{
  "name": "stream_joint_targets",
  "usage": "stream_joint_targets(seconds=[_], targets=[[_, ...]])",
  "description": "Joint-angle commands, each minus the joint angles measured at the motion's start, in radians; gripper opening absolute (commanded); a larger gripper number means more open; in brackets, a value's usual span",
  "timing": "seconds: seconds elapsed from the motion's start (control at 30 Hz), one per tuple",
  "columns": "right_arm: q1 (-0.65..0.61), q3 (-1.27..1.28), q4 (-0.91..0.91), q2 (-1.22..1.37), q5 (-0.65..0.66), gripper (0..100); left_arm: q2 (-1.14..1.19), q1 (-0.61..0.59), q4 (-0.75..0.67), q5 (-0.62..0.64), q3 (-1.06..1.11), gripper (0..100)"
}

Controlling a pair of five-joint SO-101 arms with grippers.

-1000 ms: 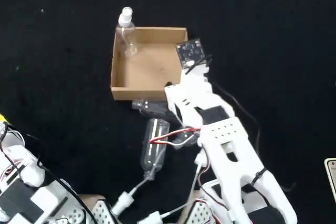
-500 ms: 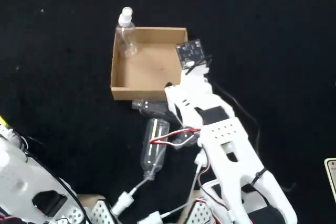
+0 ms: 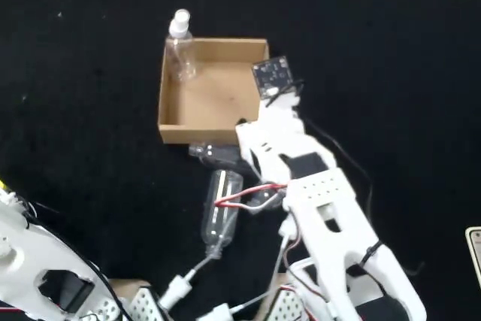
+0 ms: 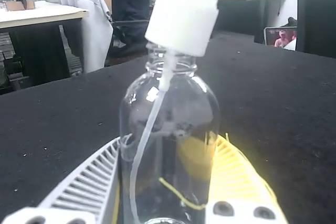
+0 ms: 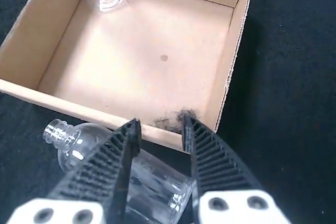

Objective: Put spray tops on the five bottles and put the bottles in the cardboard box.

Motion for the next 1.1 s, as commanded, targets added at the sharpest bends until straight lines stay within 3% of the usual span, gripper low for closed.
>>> stream_joint_targets(seconds=[0.0, 0.6, 0.87, 1.07], targets=[[-0.014, -0.007, -0.021, -0.008, 0.008, 10.3, -0.002, -0.018, -0.029, 0.0, -0.013, 5], [-0.012, -0.007, -0.021, -0.008, 0.005, 10.3, -0.002, -0.042, -0.029, -0.005, -0.013, 5], [-0.012, -0.007, -0.021, -0.008, 0.006, 10.3, -0.002, -0.047, -0.029, 0.002, -0.021, 31], [-0.012, -0.007, -0.021, -0.008, 0.006, 10.3, -0.009, -0.048, -0.029, 0.002, -0.019, 36]])
